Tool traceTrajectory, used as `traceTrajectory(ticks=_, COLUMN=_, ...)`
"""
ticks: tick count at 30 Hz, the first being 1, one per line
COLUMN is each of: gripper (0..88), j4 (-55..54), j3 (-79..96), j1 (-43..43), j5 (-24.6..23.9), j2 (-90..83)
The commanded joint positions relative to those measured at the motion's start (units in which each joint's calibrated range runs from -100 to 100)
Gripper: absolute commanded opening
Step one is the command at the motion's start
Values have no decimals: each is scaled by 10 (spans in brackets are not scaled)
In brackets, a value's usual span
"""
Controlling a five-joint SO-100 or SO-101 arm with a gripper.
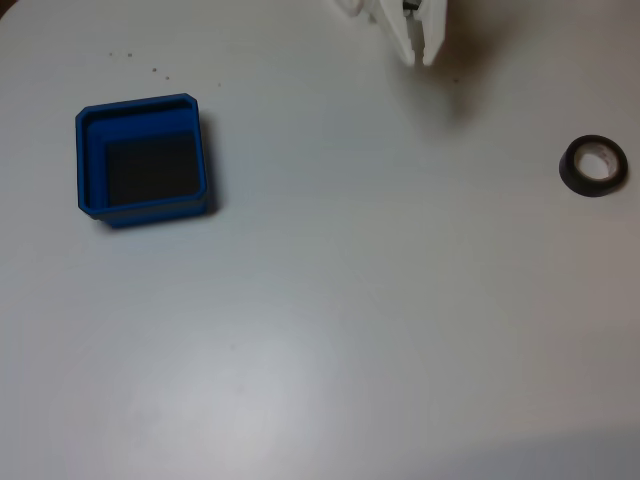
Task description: Pick the black tape roll and drop it in the blue box
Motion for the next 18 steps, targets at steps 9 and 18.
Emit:
traceTrajectory(ticks=9, gripper=7, j4=-5, j3=8, j1=0, j5=4, j2=-34)
traceTrajectory(ticks=18, gripper=7, j4=-5, j3=8, j1=-213, j5=0, j2=-34)
